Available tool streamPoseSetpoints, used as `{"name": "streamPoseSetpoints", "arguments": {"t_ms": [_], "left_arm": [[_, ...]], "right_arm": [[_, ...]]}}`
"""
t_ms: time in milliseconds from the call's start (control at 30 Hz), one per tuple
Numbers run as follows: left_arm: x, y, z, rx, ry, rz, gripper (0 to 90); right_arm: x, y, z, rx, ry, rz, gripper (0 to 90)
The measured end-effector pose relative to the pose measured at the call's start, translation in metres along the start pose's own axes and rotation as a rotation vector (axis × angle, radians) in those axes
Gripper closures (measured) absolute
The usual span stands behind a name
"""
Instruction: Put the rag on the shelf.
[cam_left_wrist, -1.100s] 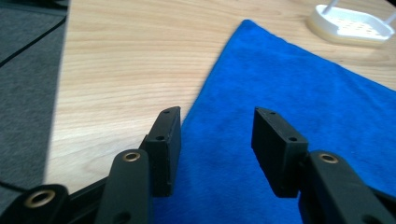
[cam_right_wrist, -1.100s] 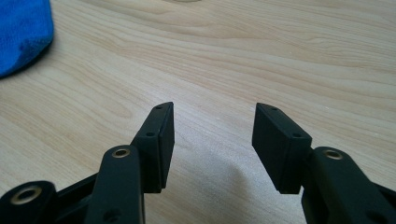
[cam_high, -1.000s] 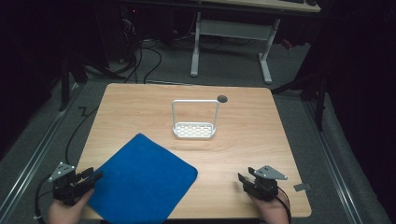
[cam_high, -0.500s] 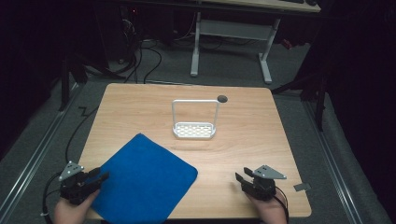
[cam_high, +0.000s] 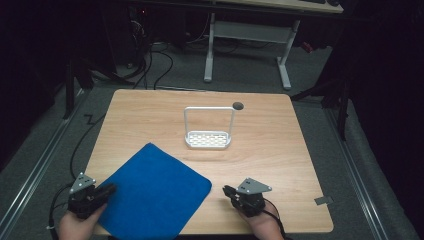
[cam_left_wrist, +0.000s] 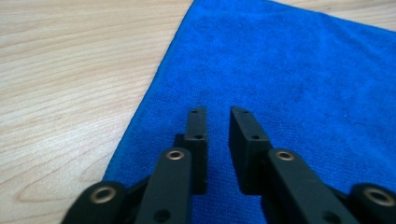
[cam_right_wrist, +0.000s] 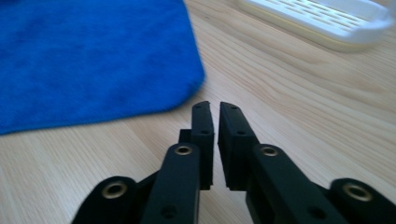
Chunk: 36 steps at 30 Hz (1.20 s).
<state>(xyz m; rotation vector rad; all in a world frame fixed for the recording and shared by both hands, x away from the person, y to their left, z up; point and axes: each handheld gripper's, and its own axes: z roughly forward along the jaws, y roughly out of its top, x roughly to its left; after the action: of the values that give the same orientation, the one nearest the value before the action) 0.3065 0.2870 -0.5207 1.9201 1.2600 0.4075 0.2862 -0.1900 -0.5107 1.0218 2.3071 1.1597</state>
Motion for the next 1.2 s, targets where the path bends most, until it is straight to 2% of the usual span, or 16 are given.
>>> {"name": "streamPoseSetpoints", "arguments": {"t_ms": [33,67,100,233,367,433,500,600,833,867,900,933,967,1033,1100,1200], "left_arm": [[0.0,0.0,0.0,0.013,0.004,0.005,85.9],[0.0,0.0,0.0,0.013,0.004,0.005,88.2],[0.001,0.0,0.0,0.024,0.007,0.011,90.0],[0.002,-0.001,0.002,0.049,0.016,0.012,90.0],[0.002,-0.003,0.007,0.09,0.033,0.021,90.0],[0.002,-0.004,0.007,0.086,0.031,0.021,90.0],[0.003,-0.003,0.007,0.087,0.025,0.017,90.0],[0.002,-0.003,0.007,0.089,0.021,0.022,90.0],[-0.003,-0.002,0.01,0.091,-0.002,0.03,90.0],[-0.009,-0.002,0.012,0.095,-0.029,0.038,90.0],[-0.009,-0.002,0.012,0.095,-0.029,0.038,90.0],[-0.017,-0.001,0.015,0.102,-0.057,0.056,90.0],[-0.017,-0.001,0.015,0.102,-0.057,0.056,90.0],[-0.032,0.002,0.02,0.119,-0.097,0.098,90.0],[-0.039,0.003,0.022,0.124,-0.115,0.114,90.0],[-0.053,0.005,0.026,0.138,-0.154,0.152,90.0]], "right_arm": [[0.007,0.005,0.009,0.005,0.029,-0.008,90.0],[0.007,0.005,0.009,0.005,0.029,-0.008,90.0],[0.015,0.01,0.017,0.014,0.047,-0.033,90.0],[0.027,0.016,0.028,0.026,0.082,-0.06,90.0],[0.049,0.024,0.044,0.064,0.14,-0.121,90.0],[0.052,0.025,0.047,0.071,0.146,-0.132,90.0],[0.06,0.024,0.054,0.105,0.142,-0.174,90.0],[0.061,0.022,0.058,0.132,0.131,-0.183,90.0],[0.045,0.021,0.056,0.141,0.097,-0.142,90.0],[0.037,0.02,0.055,0.14,0.083,-0.126,90.0],[0.037,0.02,0.055,0.14,0.083,-0.126,90.0],[0.03,0.019,0.054,0.138,0.062,-0.118,90.0],[0.03,0.019,0.054,0.138,0.062,-0.118,90.0],[0.015,0.017,0.051,0.138,0.017,-0.085,90.0],[0.01,0.016,0.05,0.14,0.0,-0.082,90.0],[-0.01,0.012,0.045,0.139,-0.051,-0.035,90.0]]}}
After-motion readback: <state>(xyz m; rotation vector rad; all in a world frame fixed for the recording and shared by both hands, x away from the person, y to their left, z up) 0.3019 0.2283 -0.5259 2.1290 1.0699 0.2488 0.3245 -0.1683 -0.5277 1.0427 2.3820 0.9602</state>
